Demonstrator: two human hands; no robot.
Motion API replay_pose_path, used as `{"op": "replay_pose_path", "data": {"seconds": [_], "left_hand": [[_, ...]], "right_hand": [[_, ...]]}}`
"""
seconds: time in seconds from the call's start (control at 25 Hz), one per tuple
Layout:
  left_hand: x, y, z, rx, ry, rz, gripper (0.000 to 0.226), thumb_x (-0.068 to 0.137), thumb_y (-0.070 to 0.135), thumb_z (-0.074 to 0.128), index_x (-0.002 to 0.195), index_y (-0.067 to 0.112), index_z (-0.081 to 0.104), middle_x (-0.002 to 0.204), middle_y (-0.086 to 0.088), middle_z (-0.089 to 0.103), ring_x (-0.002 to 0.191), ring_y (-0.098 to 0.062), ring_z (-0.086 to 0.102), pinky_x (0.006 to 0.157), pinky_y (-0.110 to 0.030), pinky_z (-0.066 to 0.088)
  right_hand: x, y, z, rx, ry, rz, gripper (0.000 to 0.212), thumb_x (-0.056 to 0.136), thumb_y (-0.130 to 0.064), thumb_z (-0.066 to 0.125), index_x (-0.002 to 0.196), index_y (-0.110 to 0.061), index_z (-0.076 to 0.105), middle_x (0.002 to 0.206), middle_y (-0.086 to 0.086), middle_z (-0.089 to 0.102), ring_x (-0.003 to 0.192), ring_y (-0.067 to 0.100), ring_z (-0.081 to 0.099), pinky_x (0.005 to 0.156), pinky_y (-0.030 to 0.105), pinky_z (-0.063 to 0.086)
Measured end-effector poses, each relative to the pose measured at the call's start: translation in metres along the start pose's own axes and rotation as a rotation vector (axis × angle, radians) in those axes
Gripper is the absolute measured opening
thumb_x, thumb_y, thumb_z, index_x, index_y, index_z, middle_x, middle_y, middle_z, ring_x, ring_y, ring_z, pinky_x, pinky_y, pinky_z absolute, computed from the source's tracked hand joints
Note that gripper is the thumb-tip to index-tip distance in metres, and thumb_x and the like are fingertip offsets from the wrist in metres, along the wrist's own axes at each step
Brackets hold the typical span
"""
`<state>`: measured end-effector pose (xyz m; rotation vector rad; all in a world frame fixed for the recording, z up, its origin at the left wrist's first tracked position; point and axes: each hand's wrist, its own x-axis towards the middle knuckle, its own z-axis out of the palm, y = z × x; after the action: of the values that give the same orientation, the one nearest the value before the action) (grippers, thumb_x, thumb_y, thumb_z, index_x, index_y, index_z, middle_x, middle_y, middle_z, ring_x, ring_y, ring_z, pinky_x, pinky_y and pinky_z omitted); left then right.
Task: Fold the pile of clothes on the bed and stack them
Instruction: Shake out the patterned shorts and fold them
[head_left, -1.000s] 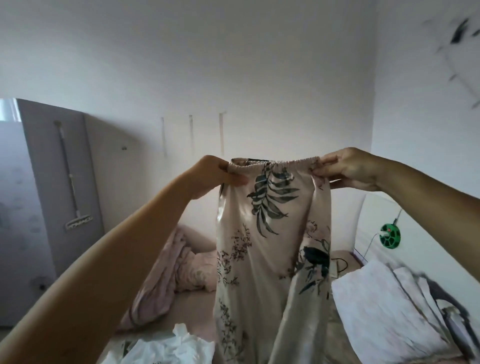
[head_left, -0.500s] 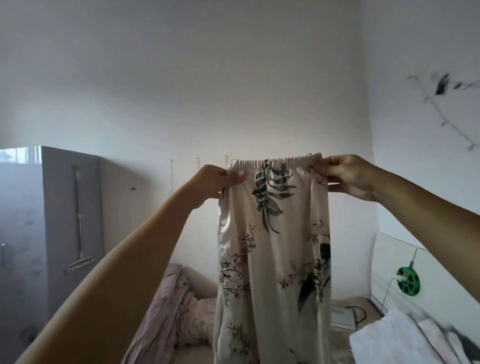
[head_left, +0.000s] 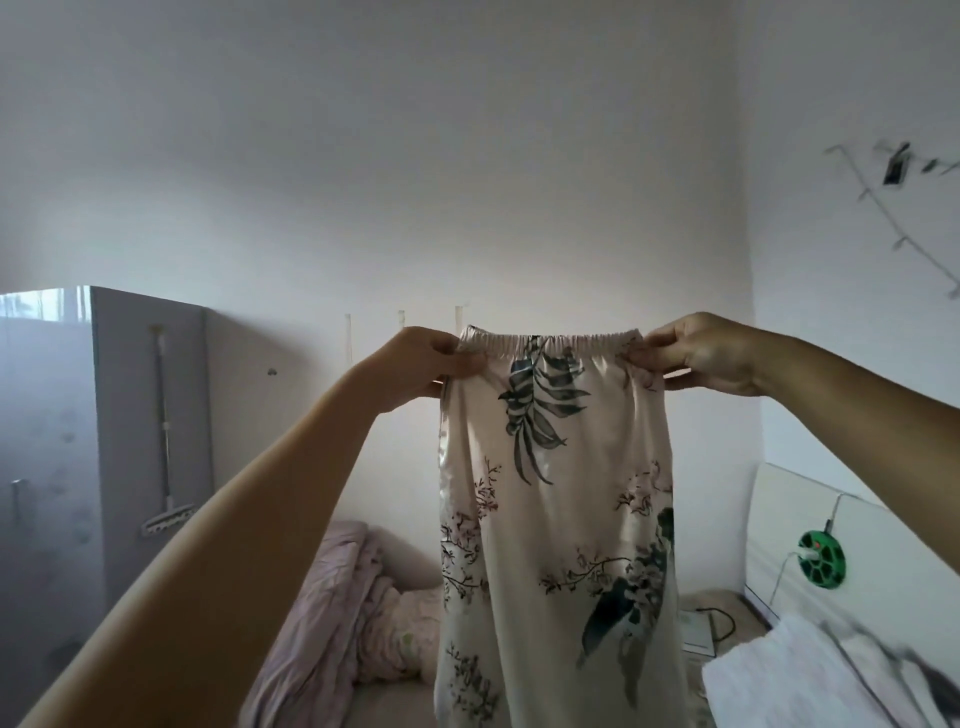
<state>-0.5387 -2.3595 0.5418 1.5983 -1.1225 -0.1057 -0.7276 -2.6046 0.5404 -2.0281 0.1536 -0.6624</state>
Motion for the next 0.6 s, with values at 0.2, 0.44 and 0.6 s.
{"op": "replay_pose_path", "data": {"seconds": [0.2, 0.44, 0.6], "left_hand": [[0.004, -0.014, -0.002, -0.007, -0.030, -0.026, 0.011, 0.087, 0.014, 0.065, 0.090, 0.003, 0.066, 0.084, -0.006, 0.066, 0.073, -0.013, 0.064, 0.076, -0.029, 0.057], [0.024, -0.079, 0.000, 0.304, 0.029, -0.172, 0.021, 0.079, 0.023, 0.076, 0.070, 0.009, 0.063, 0.055, 0.002, 0.044, 0.049, -0.011, 0.037, 0.044, -0.020, 0.029], [0.052, -0.139, 0.008, 0.118, 0.046, -0.276, 0.014, 0.080, 0.005, 0.073, 0.069, 0.005, 0.065, 0.054, -0.005, 0.054, 0.038, -0.013, 0.051, 0.039, -0.021, 0.048]], "right_hand": [[0.009, 0.007, 0.003, -0.012, 0.001, 0.044, 0.004, 0.086, -0.014, 0.066, 0.087, -0.010, 0.066, 0.073, 0.000, 0.065, 0.068, 0.009, 0.056, 0.058, 0.020, 0.039], [0.037, 0.065, 0.039, 0.242, 0.037, 0.154, 0.008, 0.086, 0.009, 0.058, 0.089, 0.002, 0.062, 0.073, 0.009, 0.068, 0.061, 0.015, 0.069, 0.061, 0.023, 0.058], [0.077, 0.120, 0.073, 0.246, 0.088, 0.195, 0.014, 0.083, 0.013, 0.059, 0.087, 0.000, 0.062, 0.082, 0.012, 0.065, 0.069, 0.017, 0.066, 0.063, 0.023, 0.059]]}}
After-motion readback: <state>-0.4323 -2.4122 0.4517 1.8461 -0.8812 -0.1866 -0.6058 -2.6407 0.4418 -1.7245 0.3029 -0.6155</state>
